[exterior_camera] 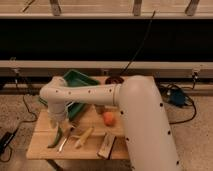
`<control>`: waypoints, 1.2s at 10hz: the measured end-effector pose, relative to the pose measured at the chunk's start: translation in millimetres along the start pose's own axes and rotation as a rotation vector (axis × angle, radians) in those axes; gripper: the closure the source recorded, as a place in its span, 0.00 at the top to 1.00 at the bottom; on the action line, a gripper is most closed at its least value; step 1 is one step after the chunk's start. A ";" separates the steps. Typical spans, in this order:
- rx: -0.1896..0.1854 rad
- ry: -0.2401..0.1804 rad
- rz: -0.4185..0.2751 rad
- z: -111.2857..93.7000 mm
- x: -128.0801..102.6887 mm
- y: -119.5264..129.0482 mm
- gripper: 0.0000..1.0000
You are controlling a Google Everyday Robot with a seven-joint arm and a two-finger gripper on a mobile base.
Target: Place pepper in tray
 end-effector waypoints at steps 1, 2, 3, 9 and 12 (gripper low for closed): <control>0.003 -0.003 0.000 2.3 -0.3 -1.8 0.50; 0.003 -0.005 -0.003 4.3 -2.0 -4.4 0.50; 0.002 -0.009 -0.006 8.5 -3.5 -7.8 0.50; -0.022 -0.012 -0.004 29.6 0.5 -10.3 0.50; -0.030 -0.012 -0.003 34.2 3.7 -7.1 0.53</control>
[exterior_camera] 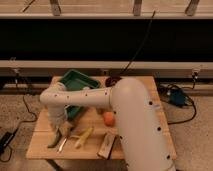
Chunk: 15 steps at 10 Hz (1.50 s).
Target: Place pepper in tray
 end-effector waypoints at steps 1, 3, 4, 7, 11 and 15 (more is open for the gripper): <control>-0.001 -0.003 -0.009 2.5 -1.5 -1.3 0.57; 0.000 -0.008 -0.022 5.4 -4.4 -2.9 0.48; 0.002 -0.009 -0.028 6.1 -6.4 -3.1 0.37; 0.022 0.004 -0.057 -8.0 -16.8 -3.1 0.07; 0.080 0.037 -0.107 -63.7 -34.4 -6.7 0.00; 0.125 0.098 -0.150 -142.6 -33.2 -12.9 0.00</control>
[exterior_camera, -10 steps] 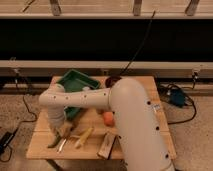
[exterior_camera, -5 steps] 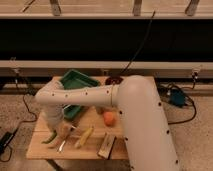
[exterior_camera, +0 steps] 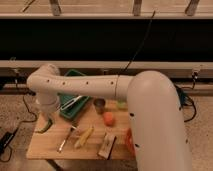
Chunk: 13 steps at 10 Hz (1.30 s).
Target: Place pepper in tray
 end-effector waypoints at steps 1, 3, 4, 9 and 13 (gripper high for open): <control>0.004 0.008 0.004 -11.2 13.4 -1.7 0.00; 0.012 0.001 0.038 -22.3 50.6 -1.9 0.00; 0.022 -0.011 0.068 -21.4 72.6 -0.3 0.00; 0.069 -0.060 0.210 16.9 165.3 -2.8 0.00; 0.142 -0.008 0.287 30.8 192.9 -26.2 0.00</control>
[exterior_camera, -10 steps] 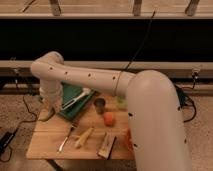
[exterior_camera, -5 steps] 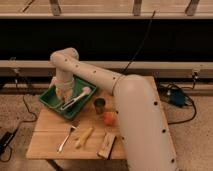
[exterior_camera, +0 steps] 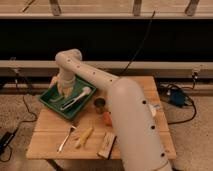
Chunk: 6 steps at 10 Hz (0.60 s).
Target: Place pepper in tray
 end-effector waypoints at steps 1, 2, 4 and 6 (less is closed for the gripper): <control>0.004 0.007 0.002 6.6 0.3 -9.1 0.03; 0.007 0.013 0.001 10.4 0.7 -14.0 0.09; 0.019 0.033 0.000 21.1 5.2 -27.1 0.29; 0.044 0.052 -0.004 27.2 9.1 -32.4 0.49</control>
